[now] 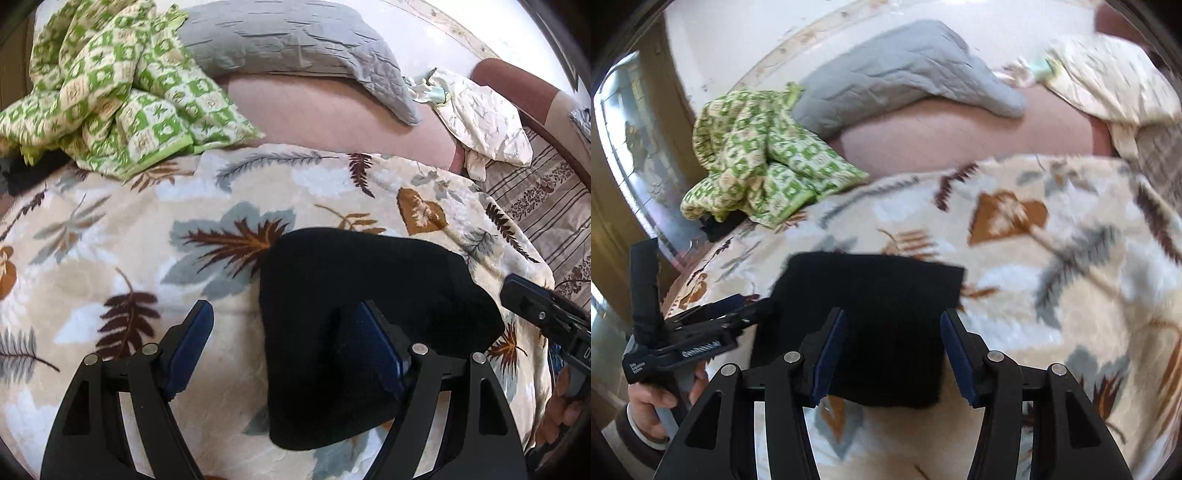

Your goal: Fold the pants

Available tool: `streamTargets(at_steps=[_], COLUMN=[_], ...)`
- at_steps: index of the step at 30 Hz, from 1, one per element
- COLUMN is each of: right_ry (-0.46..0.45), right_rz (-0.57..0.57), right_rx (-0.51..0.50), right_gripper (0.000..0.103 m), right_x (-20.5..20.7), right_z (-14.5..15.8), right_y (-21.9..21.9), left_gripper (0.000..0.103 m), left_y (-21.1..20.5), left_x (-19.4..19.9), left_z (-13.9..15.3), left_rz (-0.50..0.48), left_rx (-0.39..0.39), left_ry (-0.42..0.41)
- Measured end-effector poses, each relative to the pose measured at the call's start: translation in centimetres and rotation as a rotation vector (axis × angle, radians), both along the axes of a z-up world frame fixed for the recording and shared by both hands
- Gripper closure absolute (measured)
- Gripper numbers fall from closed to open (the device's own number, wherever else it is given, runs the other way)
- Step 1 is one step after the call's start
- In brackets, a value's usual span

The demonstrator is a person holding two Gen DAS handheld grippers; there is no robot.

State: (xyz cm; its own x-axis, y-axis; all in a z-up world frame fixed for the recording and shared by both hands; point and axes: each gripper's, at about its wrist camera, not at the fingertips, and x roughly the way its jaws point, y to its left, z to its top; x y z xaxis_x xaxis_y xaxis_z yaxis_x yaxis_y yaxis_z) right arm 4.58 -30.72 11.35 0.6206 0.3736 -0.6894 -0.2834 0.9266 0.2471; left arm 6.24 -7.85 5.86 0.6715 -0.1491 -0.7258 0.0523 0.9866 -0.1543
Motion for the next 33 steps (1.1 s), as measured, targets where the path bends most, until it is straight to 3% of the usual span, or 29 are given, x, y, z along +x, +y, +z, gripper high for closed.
streamTargets(at_steps=[12, 18, 25, 33], right_ry=[0.107, 0.125, 0.123, 0.076], right_rz=[-0.002, 0.008, -0.001, 0.011], right_rx=[-0.054, -0.132, -0.134, -0.143], right_gripper=[0.05, 0.046, 0.047, 0.047], right_x=[3.8, 4.5, 4.0, 0.4], right_z=[-4.7, -6.9, -5.6, -2.5], right_y=[1.9, 2.7, 2.7, 3.0], left_gripper=[0.022, 0.01, 0.01, 0.01], left_y=[-2.0, -2.2, -2.0, -1.6], left_x=[2.4, 3.2, 2.6, 0.4], left_z=[-3.0, -4.3, -3.6, -2.3], left_rz=[-0.009, 0.001, 0.006, 0.024], left_rx=[0.048, 0.037, 0.037, 0.049], left_ry=[0.071, 0.091, 0.089, 0.062])
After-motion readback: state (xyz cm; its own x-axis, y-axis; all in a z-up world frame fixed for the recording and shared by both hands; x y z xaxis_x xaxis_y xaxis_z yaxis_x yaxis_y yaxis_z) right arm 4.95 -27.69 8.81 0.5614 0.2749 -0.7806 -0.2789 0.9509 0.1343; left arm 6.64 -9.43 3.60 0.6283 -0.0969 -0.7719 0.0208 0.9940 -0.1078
